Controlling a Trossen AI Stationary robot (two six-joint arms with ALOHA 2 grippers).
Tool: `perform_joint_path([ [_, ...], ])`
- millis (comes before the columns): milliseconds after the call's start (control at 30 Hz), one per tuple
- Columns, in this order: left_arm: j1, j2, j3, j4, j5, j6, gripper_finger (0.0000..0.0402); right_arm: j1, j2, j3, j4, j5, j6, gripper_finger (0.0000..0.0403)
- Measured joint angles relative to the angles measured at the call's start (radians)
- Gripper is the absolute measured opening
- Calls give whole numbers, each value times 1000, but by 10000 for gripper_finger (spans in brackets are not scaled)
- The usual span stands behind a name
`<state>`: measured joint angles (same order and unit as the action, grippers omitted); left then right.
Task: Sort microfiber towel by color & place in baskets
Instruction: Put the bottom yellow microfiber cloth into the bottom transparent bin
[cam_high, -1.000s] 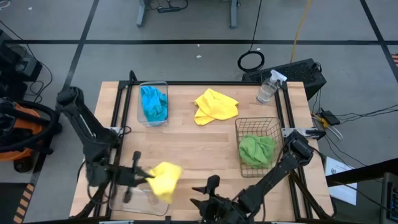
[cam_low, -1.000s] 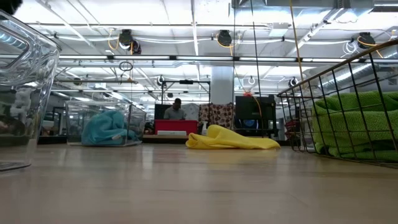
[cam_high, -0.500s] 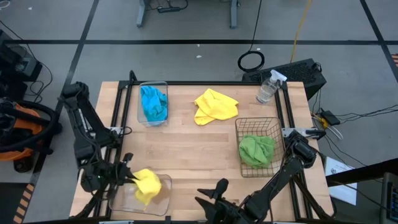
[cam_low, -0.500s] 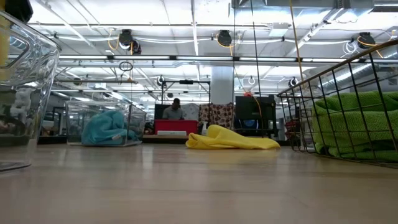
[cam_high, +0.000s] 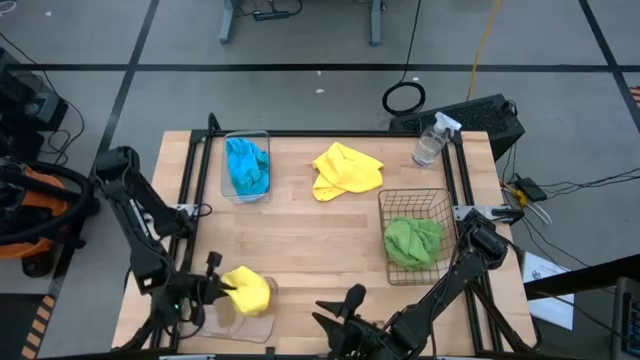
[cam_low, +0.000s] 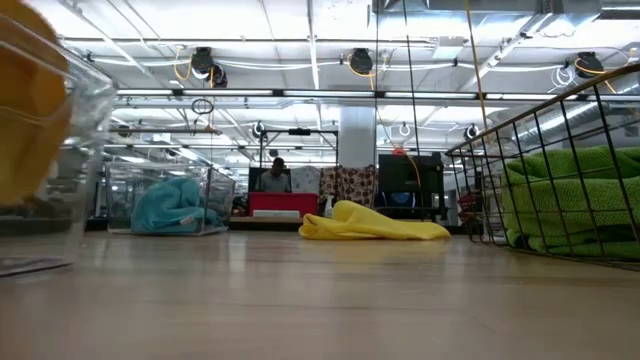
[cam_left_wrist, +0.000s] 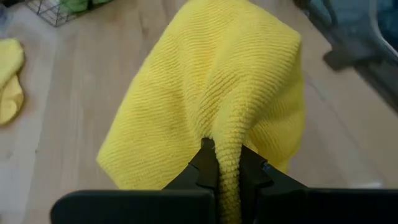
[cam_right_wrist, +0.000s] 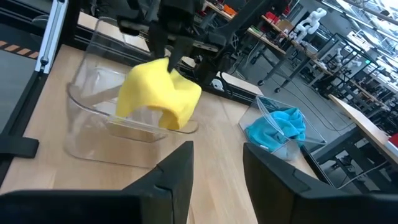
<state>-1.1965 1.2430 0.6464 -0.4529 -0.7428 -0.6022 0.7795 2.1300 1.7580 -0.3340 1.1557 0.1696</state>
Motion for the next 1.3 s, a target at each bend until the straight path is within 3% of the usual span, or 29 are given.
perform_joint_path([
  [300,1,99,0,73,59,-18,33,0,0,0,0,-1,2,130],
  [433,6,100,0,72,-12,-48,70,-1,0,0,0,-1,2,130],
  [600,6,100,0,87,-12,-70,125,-4,0,0,0,-1,2,130],
  [900,3,100,0,86,133,-176,204,-4,0,0,-1,-1,-6,130],
  [1167,3,95,74,69,348,-151,212,-14,0,0,-16,-1,-1,130],
  [1300,3,95,126,50,381,-134,212,-15,0,0,-16,-5,2,130],
])
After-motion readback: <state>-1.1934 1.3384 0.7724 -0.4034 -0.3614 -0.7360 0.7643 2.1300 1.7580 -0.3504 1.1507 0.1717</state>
